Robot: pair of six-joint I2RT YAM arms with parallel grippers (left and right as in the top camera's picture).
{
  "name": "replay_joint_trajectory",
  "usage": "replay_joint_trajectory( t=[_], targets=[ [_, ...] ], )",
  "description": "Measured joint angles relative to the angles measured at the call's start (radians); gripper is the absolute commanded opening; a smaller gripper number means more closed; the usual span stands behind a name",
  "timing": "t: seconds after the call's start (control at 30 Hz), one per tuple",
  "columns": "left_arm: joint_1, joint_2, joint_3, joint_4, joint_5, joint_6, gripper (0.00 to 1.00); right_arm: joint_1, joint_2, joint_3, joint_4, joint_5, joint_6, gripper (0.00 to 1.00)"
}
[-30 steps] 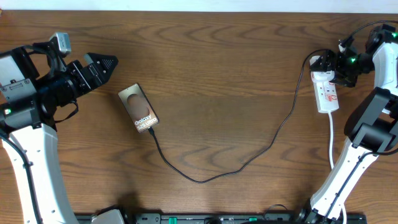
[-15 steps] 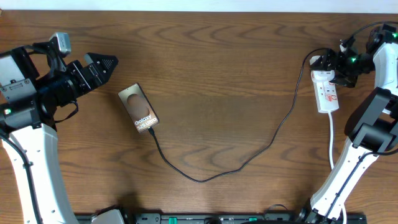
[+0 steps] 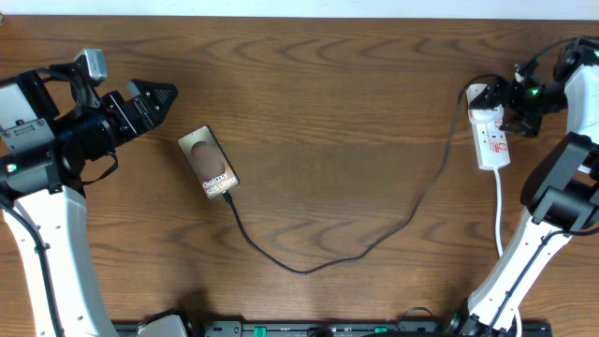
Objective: Plug charger to phone and switch on socket
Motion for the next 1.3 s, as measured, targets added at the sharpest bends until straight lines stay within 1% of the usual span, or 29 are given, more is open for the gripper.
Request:
replay_joint_trajectory(
  t=[0.33,0.7,1.03,1.17,1.3],
  targets=[
    [0.000,0.000,0.000,0.000,0.000,0.000,0.91,-0.023,-0.159,-0.002,-0.028,0.054,0.011,0.99],
    [0.000,0.000,0.000,0.000,0.000,0.000,0.91,-0.023,-0.359,-0.002,-0.111,0.111,0.030,0.99],
    [0.000,0.000,0.000,0.000,0.000,0.000,0.91,-0.023,-0.630,-0.002,-0.166,0.285,0.148,0.99],
    [0.000,0.000,0.000,0.000,0.000,0.000,0.91,-0.023,-0.719,-0.002,-0.169,0.313,0.175,0.99],
    [0.000,0.000,0.000,0.000,0.000,0.000,0.92,-0.023,-0.770,-0.002,-0.169,0.328,0.186,0.99]
  ],
)
